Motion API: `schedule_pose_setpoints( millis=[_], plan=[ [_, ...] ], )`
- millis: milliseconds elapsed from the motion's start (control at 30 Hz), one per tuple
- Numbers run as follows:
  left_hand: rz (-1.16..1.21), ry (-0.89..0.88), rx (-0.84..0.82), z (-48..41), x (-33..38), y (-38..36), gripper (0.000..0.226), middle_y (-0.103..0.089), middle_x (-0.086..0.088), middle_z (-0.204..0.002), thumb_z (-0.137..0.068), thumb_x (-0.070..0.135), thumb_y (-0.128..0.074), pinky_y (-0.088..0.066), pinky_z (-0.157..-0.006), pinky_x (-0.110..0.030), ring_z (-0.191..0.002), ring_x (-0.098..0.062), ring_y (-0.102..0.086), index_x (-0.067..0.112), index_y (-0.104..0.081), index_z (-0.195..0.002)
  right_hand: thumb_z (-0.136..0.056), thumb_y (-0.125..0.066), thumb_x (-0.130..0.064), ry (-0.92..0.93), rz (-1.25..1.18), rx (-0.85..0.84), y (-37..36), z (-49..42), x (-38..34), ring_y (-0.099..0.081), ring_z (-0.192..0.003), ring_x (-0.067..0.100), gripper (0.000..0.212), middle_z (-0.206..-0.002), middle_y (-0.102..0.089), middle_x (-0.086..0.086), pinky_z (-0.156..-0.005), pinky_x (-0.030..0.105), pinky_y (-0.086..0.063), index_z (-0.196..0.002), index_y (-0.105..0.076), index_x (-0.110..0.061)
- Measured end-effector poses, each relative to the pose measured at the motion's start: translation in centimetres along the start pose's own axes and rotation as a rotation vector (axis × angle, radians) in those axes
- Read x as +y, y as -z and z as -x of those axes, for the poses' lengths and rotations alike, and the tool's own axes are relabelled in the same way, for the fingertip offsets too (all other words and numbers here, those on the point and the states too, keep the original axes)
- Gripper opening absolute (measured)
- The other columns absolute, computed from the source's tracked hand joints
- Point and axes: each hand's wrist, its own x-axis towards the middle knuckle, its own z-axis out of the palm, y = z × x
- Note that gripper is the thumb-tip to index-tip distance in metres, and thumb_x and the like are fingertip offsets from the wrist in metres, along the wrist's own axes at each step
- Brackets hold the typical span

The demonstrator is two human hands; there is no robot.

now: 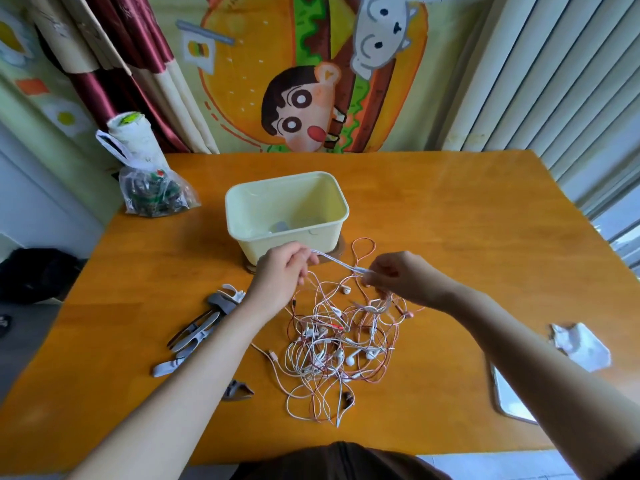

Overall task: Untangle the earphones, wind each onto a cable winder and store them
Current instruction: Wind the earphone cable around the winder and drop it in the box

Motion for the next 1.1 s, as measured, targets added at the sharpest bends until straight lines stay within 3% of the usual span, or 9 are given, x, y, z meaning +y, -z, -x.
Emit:
schedule_pose_setpoints(
  millis=[133,233,400,467,567,633,867,1000,1100],
  plan=[
    [-0.011,0.044,0.034,0.3,-1.2,1.1,0.028,-0.057,0.005,-0.067,-0.100,0.009,-0.044,-0.039,-0.052,-0.008,-0.055,-0.008,-0.048,0.014,-0.063,-0.081,-0.091,-0.058,-0.031,-0.002,-0.071,0.026,-0.3,0.3,0.4,-0.053,-0.051,-0.002,0.022,-0.062,-0.063,-0.005,-0.056,0.015,-0.043,-0.080,-0.069,-0.016],
    [-0.100,0.064,-0.016,0.6,-2.2,1.1,0.020,-0.066,0.002,-0.090,-0.098,0.011,-0.049,-0.040,-0.056,-0.008,-0.062,-0.003,-0.050,0.019,-0.067,-0.093,-0.093,-0.057,-0.025,0.029,-0.107,0.064,-0.3,0.2,0.0,-0.058,-0.057,-0.004,0.020,-0.068,-0.066,-0.004,-0.058,0.009,-0.044,-0.079,-0.067,-0.015],
    [-0.150,-0.019,-0.061,1.5,-1.2,0.2,0.028,-0.053,0.015,-0.113,-0.091,0.019,-0.061,-0.040,-0.066,-0.007,-0.072,-0.005,-0.048,0.027,-0.062,-0.118,-0.093,-0.058,-0.025,0.095,-0.091,0.163,0.2,0.3,-1.6,-0.060,-0.066,-0.010,0.018,-0.076,-0.069,-0.007,-0.061,0.009,-0.044,-0.084,-0.070,-0.015],
    [-0.078,-0.072,-0.082,1.6,0.3,-0.4,0.027,-0.055,0.017,-0.113,-0.092,0.021,-0.060,-0.041,-0.073,-0.007,-0.081,-0.007,-0.051,0.028,-0.062,-0.118,-0.093,-0.059,-0.024,0.118,-0.094,0.122,0.4,0.3,-2.4,-0.058,-0.061,-0.009,0.017,-0.069,-0.066,-0.010,-0.058,0.009,-0.042,-0.083,-0.070,-0.016],
    [-0.053,-0.115,-0.108,1.5,1.6,-1.0,0.017,-0.067,0.012,-0.099,-0.092,0.021,-0.060,-0.045,-0.076,-0.019,-0.087,-0.012,-0.058,0.026,-0.069,-0.106,-0.092,-0.060,-0.024,0.163,-0.051,0.088,0.3,0.4,-3.2,-0.056,-0.056,-0.004,0.019,-0.062,-0.060,-0.014,-0.057,0.010,-0.041,-0.075,-0.065,-0.030],
    [-0.069,-0.121,-0.082,1.4,1.8,-1.1,0.014,-0.071,0.006,-0.092,-0.091,0.019,-0.063,-0.047,-0.076,-0.022,-0.089,-0.013,-0.061,0.021,-0.073,-0.100,-0.091,-0.060,-0.026,0.171,-0.033,0.105,0.2,0.5,-3.4,-0.055,-0.057,-0.004,0.014,-0.063,-0.058,-0.016,-0.057,0.010,-0.040,-0.081,-0.069,-0.026],
    [-0.161,-0.117,-0.055,1.5,1.6,-1.0,0.006,-0.056,0.014,-0.087,-0.091,0.019,-0.063,-0.038,-0.066,-0.006,-0.083,-0.007,-0.053,0.020,-0.069,-0.092,-0.090,-0.061,-0.025,0.223,-0.014,0.219,-0.5,0.9,-3.9,-0.055,-0.068,-0.001,0.017,-0.084,-0.056,-0.007,-0.073,0.016,-0.047,-0.090,-0.074,-0.013],
    [-0.166,-0.099,-0.099,1.4,1.4,-0.6,0.013,-0.067,0.012,-0.085,-0.088,0.025,-0.066,-0.045,-0.071,-0.019,-0.083,-0.012,-0.057,0.017,-0.074,-0.096,-0.095,-0.055,-0.021,0.163,-0.085,0.254,-0.8,0.6,-4.4,-0.055,-0.068,0.002,0.020,-0.081,-0.059,-0.009,-0.063,0.008,-0.041,-0.090,-0.073,-0.012],
    [-0.074,-0.068,-0.130,1.4,1.3,-0.3,0.015,-0.068,0.013,-0.086,-0.089,0.023,-0.065,-0.045,-0.073,-0.012,-0.084,-0.003,-0.059,0.017,-0.074,-0.099,-0.096,-0.052,-0.023,0.118,-0.152,0.246,-0.9,0.4,-4.2,-0.059,-0.065,0.015,0.019,-0.077,-0.066,-0.002,-0.059,0.019,-0.043,-0.084,-0.065,-0.019]
  ],
)
